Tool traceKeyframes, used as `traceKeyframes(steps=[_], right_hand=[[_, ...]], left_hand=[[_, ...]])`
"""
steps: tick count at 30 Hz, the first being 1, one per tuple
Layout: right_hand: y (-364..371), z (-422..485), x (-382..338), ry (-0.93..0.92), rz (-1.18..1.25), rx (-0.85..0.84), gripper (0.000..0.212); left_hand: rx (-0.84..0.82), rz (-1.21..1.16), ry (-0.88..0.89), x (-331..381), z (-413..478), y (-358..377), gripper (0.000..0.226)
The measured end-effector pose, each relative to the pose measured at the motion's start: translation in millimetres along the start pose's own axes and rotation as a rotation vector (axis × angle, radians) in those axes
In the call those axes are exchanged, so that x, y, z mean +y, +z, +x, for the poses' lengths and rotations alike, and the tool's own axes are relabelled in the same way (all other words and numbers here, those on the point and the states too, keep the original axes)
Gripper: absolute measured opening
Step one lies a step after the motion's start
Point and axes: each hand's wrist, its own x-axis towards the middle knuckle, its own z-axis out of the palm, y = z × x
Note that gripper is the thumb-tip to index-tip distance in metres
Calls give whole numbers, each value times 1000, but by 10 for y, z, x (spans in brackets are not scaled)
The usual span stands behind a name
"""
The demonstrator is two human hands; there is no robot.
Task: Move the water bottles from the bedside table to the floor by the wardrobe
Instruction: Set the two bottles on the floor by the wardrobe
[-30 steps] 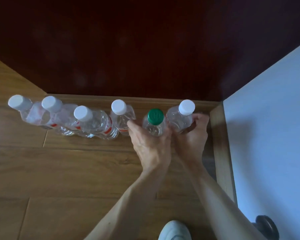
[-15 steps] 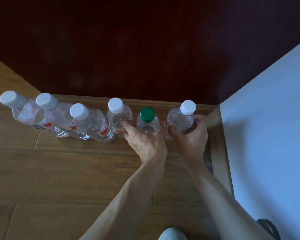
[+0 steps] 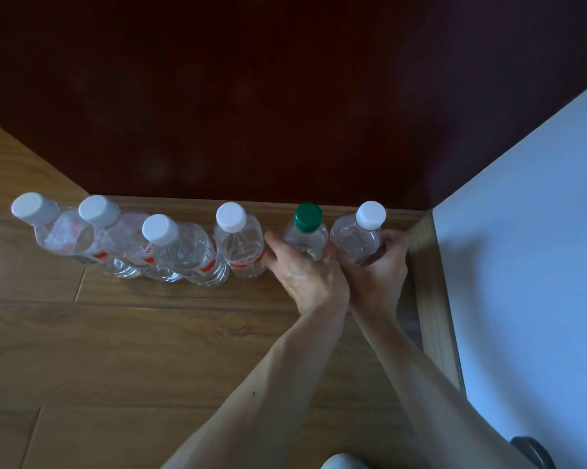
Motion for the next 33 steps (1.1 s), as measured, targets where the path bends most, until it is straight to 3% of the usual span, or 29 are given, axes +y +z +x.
traceKeyframes(steps=[2,6,12,24,33], right_hand=[[17,-10,3,2,-9,15,66],[52,-57,26,5,-44,23,71],[40,-45,22,6,-23,23,68],[118,-70,68,24,-11,-42,71],[36,-167,106,-106,-47,-75,71]], left_hand=[[0,-9,2,-2,20,-5,78],[17,-14,62,-32,55,1,63],[35,-8,84,-82,105,0,68],[-92,120,171,-129,102,-125,72],[-180,230,271,-205,20,-290,78]])
